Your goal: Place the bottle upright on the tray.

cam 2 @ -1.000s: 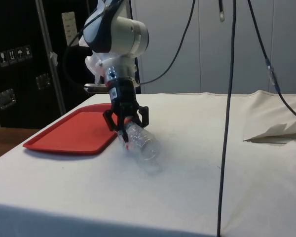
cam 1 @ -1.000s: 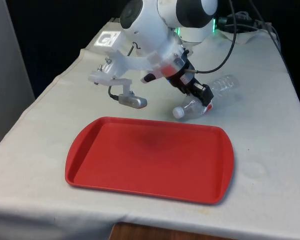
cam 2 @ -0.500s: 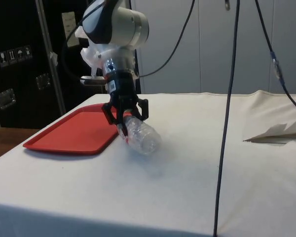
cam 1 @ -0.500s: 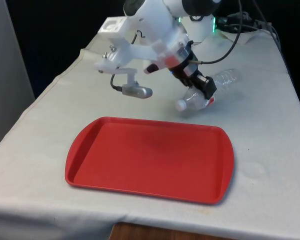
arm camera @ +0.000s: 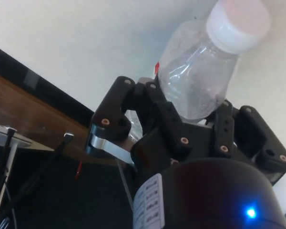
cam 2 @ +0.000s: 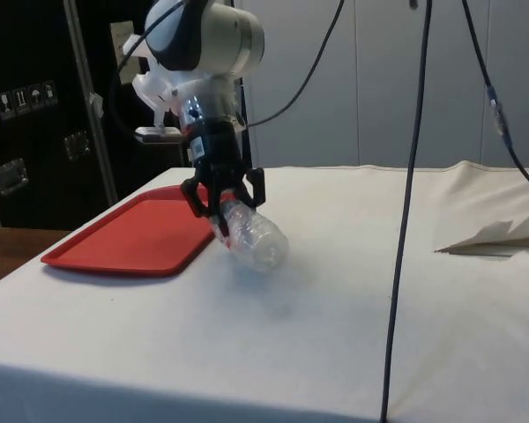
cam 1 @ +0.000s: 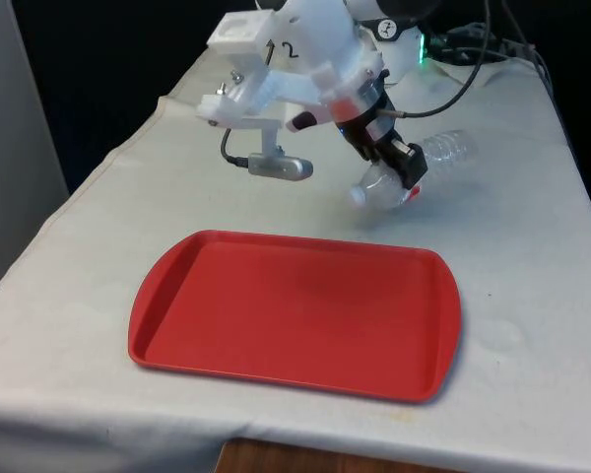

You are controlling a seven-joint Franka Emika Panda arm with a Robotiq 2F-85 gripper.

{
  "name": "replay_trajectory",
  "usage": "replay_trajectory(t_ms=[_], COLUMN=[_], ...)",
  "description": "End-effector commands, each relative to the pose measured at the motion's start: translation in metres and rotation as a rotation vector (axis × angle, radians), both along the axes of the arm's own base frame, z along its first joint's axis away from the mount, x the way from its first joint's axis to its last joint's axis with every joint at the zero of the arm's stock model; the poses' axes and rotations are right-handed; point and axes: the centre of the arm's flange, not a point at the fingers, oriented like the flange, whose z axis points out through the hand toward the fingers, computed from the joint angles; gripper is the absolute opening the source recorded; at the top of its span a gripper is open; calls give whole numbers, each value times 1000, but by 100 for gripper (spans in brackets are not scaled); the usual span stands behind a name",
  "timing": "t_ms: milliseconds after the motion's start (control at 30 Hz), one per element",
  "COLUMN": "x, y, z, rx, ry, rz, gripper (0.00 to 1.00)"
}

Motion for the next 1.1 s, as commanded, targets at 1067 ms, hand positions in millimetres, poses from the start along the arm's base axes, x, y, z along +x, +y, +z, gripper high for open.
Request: replay_trajectory(t_ms=[1067], x=[-5], y=[17], z=[72], rx=[-106], ry=[-16], rz=[-56], gripper=[34])
